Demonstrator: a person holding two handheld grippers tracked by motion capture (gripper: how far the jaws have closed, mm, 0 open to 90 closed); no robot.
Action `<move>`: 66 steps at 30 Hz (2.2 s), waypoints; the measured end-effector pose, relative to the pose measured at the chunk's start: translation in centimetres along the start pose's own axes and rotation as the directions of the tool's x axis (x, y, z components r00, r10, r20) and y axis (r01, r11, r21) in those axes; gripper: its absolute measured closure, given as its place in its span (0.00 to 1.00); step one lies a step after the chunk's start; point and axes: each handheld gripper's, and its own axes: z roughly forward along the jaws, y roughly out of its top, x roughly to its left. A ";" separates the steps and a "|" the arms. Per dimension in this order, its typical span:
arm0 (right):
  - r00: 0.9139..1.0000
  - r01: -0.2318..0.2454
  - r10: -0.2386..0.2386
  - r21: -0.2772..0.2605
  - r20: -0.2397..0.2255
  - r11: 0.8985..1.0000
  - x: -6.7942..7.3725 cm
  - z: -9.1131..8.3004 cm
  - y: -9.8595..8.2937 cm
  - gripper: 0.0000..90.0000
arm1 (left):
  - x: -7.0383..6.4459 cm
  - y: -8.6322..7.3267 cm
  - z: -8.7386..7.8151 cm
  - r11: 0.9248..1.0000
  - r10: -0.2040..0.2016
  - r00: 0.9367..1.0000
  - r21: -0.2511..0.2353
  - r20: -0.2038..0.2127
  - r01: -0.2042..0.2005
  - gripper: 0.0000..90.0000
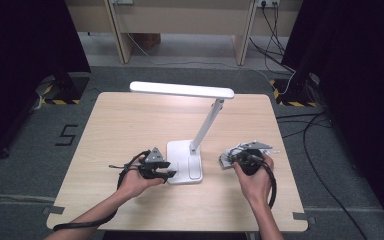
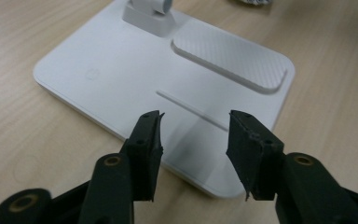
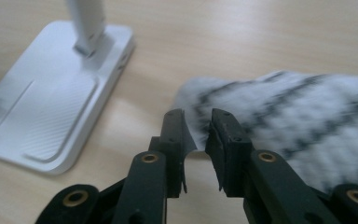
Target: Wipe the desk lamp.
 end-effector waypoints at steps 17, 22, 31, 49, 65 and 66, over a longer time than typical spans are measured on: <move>0.989 0.062 -0.042 0.141 -0.144 0.988 4.9 5.0 -1.7 0.96 | -2.4 -1.7 -0.5 0.989 0.109 0.994 0.101 -0.001 -0.108 0.51; 0.986 0.084 -0.060 0.151 -0.157 0.985 5.7 5.5 -1.6 0.97 | -2.1 -1.8 -0.2 0.987 0.111 0.994 0.123 -0.022 -0.108 0.53; 0.982 0.098 -0.069 0.162 -0.175 0.982 6.3 6.1 -1.9 0.97 | -1.7 -1.8 -0.1 0.986 0.103 0.994 0.132 -0.033 -0.097 0.58; 0.974 0.138 -0.103 0.165 -0.202 0.977 7.7 6.4 -2.0 0.96 | -0.5 -1.8 -0.3 0.989 0.072 0.996 0.130 -0.060 -0.064 0.62; 0.988 0.075 -0.067 0.055 -0.140 0.996 5.3 4.6 -2.0 0.75 | 0.5 -2.4 -2.1 0.999 0.026 0.997 0.024 -0.079 -0.024 0.44; 0.990 0.065 -0.061 0.034 -0.129 0.997 4.7 4.3 -2.3 0.74 | 1.0 -2.7 -2.6 1.000 0.022 0.996 0.009 -0.089 -0.021 0.42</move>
